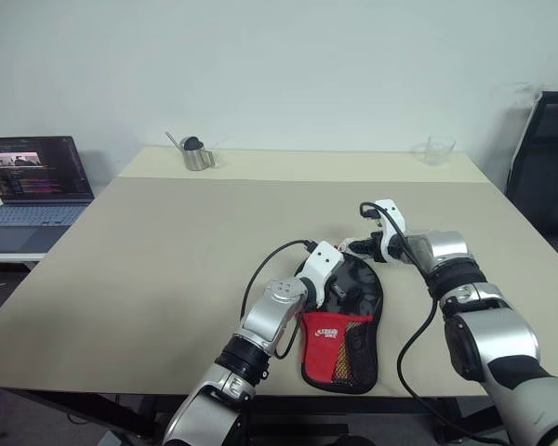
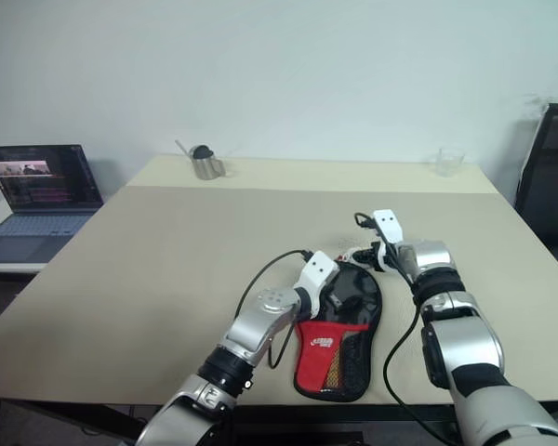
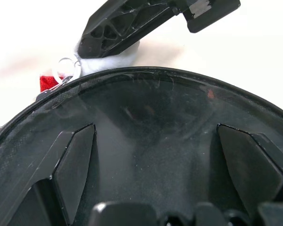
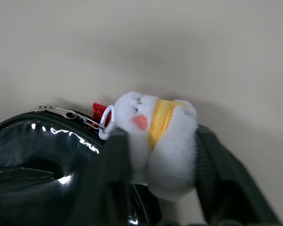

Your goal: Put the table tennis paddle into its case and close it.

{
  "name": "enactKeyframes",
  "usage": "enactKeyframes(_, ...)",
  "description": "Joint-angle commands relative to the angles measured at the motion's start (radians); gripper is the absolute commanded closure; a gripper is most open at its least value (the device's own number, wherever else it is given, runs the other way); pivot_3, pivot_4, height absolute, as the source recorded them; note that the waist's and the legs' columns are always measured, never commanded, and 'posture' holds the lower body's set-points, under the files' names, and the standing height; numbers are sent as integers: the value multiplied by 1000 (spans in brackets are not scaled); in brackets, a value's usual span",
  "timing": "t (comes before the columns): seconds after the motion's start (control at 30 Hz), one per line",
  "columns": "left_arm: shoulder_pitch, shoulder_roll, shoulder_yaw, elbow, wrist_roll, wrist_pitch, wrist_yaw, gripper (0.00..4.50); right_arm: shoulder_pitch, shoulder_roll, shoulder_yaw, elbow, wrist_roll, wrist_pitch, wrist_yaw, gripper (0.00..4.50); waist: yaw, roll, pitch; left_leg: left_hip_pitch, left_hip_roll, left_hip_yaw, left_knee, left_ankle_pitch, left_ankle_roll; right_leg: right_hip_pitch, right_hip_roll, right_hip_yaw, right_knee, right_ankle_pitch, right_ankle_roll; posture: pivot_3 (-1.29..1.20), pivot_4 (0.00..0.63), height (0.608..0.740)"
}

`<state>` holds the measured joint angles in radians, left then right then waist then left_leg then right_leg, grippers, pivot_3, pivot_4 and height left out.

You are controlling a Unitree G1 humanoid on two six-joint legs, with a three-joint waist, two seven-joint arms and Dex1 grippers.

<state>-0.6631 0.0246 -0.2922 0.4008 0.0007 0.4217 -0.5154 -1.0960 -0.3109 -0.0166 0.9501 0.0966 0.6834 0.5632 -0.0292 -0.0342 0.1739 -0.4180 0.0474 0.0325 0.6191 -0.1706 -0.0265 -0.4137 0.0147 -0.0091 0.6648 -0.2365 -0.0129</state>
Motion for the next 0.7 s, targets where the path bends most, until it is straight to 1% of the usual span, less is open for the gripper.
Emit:
enactKeyframes(0.03,21,3,-16,30,19,15,-1,0,-7,-7,-6,-39,-4,-19,-15,3719,0,0,0,0,0,0,0,0,0,0,0,0,0,0,0,0,150,740)
enactKeyframes(0.1,20,4,-17,30,20,8,-1,0,-13,-21,-11,-25,-19,-33,-58,4039,0,0,0,0,0,0,0,0,0,0,0,0,0,0,0,0,150,740)
enactKeyframes(0.17,20,3,-16,31,19,7,-1,0,-17,-34,-12,-16,-30,-50,-85,4186,0,0,0,0,0,0,0,0,0,0,0,0,0,0,0,0,150,740)
enactKeyframes(0.27,20,3,-15,31,17,8,-1,0,-12,-51,7,-15,-54,-74,-98,4197,0,0,0,0,0,0,-1,0,0,0,0,0,-1,0,0,0,150,740)
enactKeyframes(0.5,17,4,-19,32,17,9,-6,0,3,-72,34,-38,-69,-70,-75,4197,2,0,0,0,-1,0,-4,0,0,0,0,0,-3,0,0,0,150,740)
enactKeyframes(0.7,18,2,-17,31,16,13,-5,0,37,-128,61,-100,-77,-43,-22,4197,4,0,0,-1,-1,0,-4,0,0,0,0,0,-4,0,0,0,150,740)
